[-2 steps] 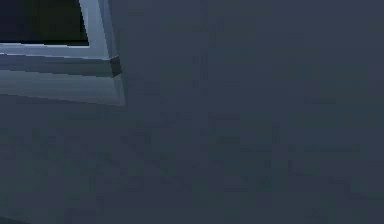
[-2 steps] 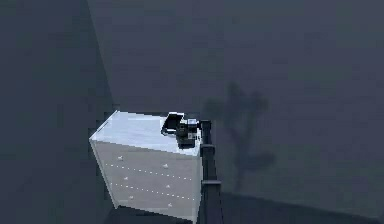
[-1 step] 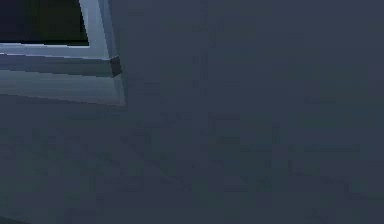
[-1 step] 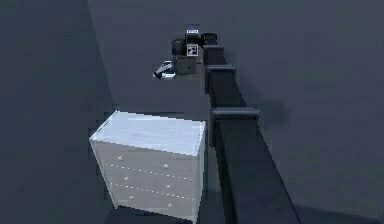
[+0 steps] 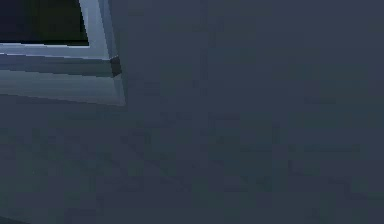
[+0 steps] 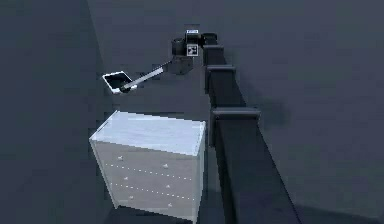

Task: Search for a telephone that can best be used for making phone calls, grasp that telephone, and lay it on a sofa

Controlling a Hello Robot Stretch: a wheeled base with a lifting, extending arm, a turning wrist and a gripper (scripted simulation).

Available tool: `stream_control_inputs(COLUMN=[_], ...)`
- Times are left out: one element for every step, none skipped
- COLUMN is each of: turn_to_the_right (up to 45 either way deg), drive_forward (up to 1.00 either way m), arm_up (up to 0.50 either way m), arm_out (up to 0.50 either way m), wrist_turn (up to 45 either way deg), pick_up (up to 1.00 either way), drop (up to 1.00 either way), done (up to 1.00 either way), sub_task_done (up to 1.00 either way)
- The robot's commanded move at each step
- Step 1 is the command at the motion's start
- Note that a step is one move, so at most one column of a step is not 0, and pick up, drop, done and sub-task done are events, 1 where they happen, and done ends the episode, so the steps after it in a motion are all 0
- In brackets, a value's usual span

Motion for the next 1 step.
stream_control_inputs(turn_to_the_right=[0.0], drive_forward=[0.00], arm_up=[0.00], arm_out=[0.00], wrist_turn=[-45.0], pick_up=[0.00], drop=[0.00], done=[0.00], sub_task_done=[0.00])
